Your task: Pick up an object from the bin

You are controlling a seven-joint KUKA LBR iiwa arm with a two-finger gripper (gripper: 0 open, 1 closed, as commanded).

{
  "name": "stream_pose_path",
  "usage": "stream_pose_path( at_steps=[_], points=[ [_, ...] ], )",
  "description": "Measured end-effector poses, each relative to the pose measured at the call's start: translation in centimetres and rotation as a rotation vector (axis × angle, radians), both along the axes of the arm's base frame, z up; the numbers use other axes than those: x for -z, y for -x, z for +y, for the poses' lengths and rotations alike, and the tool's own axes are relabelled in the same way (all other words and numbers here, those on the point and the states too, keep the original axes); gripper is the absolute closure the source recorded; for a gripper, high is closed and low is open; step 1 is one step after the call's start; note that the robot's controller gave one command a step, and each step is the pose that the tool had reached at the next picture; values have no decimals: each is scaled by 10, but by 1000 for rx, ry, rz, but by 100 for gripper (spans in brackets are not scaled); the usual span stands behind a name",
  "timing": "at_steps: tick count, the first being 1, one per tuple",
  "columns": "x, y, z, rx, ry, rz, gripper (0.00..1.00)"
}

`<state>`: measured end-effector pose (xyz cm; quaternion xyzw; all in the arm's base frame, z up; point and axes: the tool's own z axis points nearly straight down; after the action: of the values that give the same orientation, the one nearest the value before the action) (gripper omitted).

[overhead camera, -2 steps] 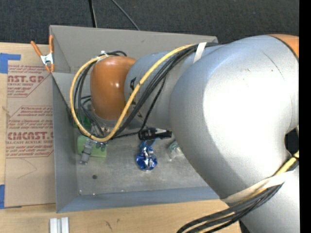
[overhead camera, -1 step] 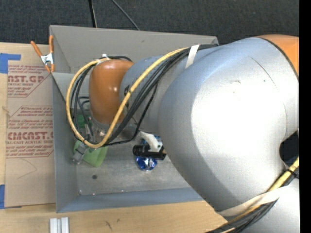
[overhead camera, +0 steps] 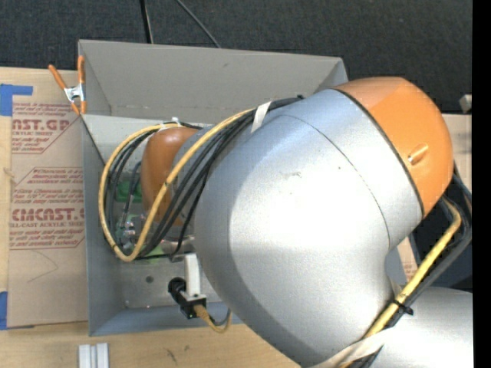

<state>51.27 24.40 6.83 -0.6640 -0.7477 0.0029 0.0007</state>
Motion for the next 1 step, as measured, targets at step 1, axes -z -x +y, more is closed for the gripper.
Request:
stream_pose_path(
  at_steps=[1],
  points=[
    [1,0,-1,-2,0,-3,0]
  ],
)
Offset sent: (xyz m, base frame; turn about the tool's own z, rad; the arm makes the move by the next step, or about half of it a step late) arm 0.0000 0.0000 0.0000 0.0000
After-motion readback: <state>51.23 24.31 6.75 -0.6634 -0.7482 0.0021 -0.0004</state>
